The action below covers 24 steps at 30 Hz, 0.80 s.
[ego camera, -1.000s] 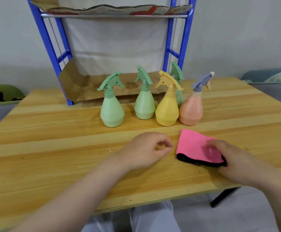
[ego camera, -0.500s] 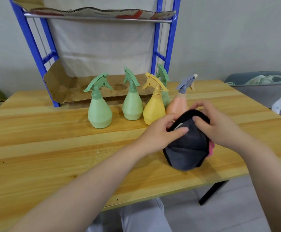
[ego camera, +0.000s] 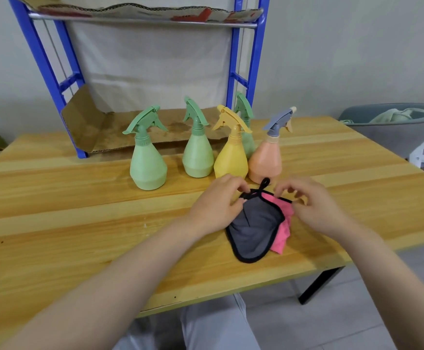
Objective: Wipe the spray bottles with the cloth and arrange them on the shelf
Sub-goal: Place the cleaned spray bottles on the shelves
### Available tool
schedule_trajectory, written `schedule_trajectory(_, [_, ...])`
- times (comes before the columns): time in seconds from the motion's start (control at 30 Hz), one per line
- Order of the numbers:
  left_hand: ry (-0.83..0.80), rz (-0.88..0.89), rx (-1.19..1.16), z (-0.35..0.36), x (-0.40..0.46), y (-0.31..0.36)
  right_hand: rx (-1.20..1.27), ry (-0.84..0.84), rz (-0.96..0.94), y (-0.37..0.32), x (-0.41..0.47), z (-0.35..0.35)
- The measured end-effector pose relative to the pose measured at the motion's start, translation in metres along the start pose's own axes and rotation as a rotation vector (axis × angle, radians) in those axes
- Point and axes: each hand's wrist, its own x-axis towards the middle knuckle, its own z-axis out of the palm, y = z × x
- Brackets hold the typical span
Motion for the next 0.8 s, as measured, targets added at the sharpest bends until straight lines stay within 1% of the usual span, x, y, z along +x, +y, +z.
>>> schedule_trajectory(0.03, [-0.063,0.049,-0.078,-0.006,-0.003,-0.002,0.042,-0.058,-0.029,-0.001,-0.007,-0.002])
schedule_trajectory(0.1, [-0.309,0.089,-0.205,-0.019,-0.010,-0.005,0.059,-0.248,-0.018,-0.001,-0.018,-0.006])
schedule_trajectory(0.13, [-0.429,0.111,-0.195,-0.023,-0.013,-0.007,0.015,-0.346,-0.006,0.000,-0.021,-0.008])
schedule_trajectory(0.17, [-0.529,0.136,-0.142,-0.027,-0.016,-0.009,-0.044,-0.407,-0.006,0.003,-0.024,-0.008])
schedule_trajectory(0.2, [-0.602,0.160,-0.072,-0.028,-0.018,-0.012,-0.090,-0.429,-0.015,0.005,-0.025,-0.007])
schedule_trajectory(0.23, [-0.643,0.184,-0.008,-0.027,-0.019,-0.014,-0.118,-0.416,-0.028,0.007,-0.025,-0.006])
schedule_trajectory(0.3, [-0.626,0.252,0.081,-0.023,-0.018,-0.016,-0.106,-0.338,-0.036,0.009,-0.025,-0.003])
schedule_trajectory(0.37, [-0.531,0.298,0.133,-0.019,-0.017,-0.016,0.003,-0.284,0.031,0.010,-0.024,-0.002])
schedule_trajectory(0.43, [-0.406,0.358,0.168,-0.015,-0.015,-0.014,0.159,-0.266,0.108,0.009,-0.024,-0.005])
schedule_trajectory(0.5, [-0.330,0.406,0.157,-0.013,-0.012,-0.012,0.214,-0.205,0.127,0.009,-0.023,-0.008])
schedule_trajectory(0.53, [-0.331,0.406,0.132,-0.014,-0.009,-0.012,0.206,-0.164,0.129,0.009,-0.022,-0.009])
schedule_trajectory(0.6, [-0.411,0.348,0.082,-0.014,-0.004,-0.012,0.185,-0.078,0.157,0.009,-0.018,-0.005])
schedule_trajectory(0.63, [-0.442,0.322,0.082,-0.014,-0.003,-0.012,0.176,-0.034,0.186,0.009,-0.016,-0.003])
schedule_trajectory(0.67, [-0.437,0.313,0.105,-0.013,-0.002,-0.011,0.161,0.010,0.219,0.010,-0.014,0.001])
schedule_trajectory(0.73, [-0.333,0.330,0.151,-0.007,-0.001,-0.009,0.130,0.089,0.280,0.012,-0.010,0.008])
schedule_trajectory(0.77, [-0.254,0.323,0.134,-0.004,0.001,-0.008,0.124,0.125,0.303,0.012,-0.008,0.011])
schedule_trajectory(0.8, [-0.185,0.281,0.095,-0.002,0.005,-0.007,0.115,0.163,0.320,0.013,-0.007,0.013])
